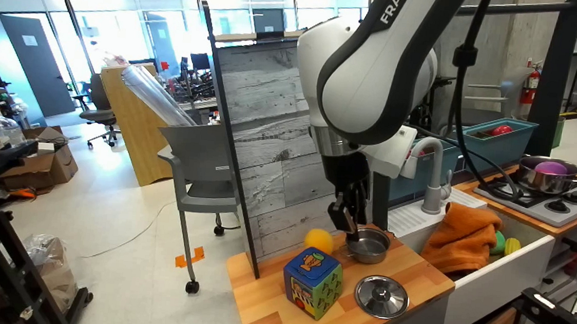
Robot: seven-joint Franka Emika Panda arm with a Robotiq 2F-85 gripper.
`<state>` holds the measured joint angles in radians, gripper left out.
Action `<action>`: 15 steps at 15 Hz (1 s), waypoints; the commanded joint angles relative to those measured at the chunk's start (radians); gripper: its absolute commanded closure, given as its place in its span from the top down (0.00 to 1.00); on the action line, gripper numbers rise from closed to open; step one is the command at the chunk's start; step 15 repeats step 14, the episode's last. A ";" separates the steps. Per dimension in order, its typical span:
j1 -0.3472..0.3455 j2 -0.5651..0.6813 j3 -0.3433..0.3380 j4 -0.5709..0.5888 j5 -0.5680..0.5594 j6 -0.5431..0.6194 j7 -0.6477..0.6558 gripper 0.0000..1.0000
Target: Remove the orange plush toy from the silver pot and put it on the left side of the countertop
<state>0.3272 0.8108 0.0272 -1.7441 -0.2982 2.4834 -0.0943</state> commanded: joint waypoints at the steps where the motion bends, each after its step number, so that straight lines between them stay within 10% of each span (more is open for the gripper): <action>1: 0.003 0.017 -0.006 0.040 -0.022 -0.041 0.023 0.81; 4: -0.002 0.019 -0.001 0.050 -0.015 -0.054 0.025 0.99; 15: -0.011 0.010 0.008 0.030 -0.011 -0.034 0.026 1.00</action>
